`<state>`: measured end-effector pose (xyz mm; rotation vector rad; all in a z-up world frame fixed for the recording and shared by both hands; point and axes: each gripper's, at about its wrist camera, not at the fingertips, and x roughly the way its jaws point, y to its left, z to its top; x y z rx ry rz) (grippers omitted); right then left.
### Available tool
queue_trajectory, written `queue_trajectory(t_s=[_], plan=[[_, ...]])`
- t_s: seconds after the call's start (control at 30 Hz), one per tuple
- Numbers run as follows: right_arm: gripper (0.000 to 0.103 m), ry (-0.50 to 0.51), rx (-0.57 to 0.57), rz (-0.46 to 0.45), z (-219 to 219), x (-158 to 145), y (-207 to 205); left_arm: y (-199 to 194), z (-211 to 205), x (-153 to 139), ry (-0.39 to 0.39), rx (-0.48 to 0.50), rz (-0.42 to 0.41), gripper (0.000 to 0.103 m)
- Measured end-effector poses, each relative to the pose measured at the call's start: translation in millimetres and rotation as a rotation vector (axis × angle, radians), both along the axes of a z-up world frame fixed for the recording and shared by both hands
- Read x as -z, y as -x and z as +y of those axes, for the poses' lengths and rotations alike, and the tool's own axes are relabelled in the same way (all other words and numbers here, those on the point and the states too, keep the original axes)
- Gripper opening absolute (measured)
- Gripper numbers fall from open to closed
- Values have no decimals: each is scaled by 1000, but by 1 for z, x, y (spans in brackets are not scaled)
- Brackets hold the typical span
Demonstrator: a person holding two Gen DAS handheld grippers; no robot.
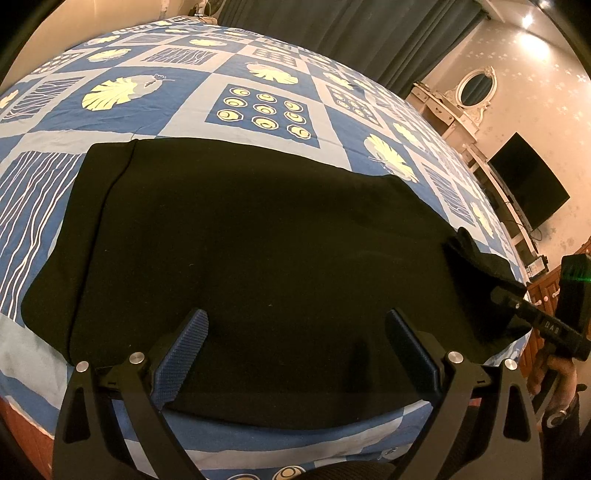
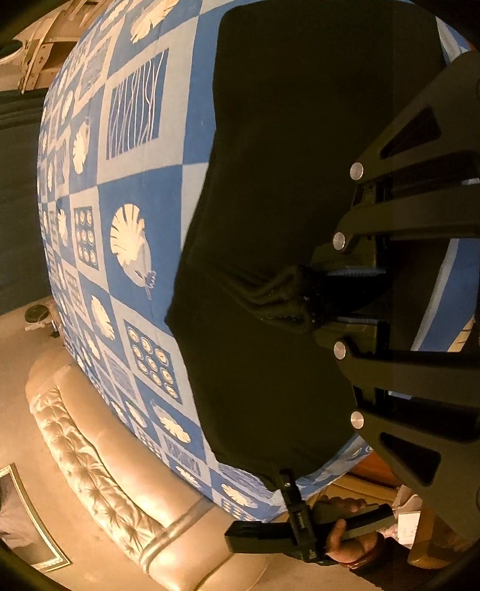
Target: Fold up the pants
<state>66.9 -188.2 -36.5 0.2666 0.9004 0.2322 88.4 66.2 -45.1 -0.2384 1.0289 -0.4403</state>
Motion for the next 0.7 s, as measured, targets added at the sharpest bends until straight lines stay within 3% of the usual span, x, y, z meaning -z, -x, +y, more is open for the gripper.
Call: queue_trajectory(t_s=[0.7], plan=[[18, -14, -26, 41, 21, 24, -6, 0, -1, -1, -3, 5, -3, 95]])
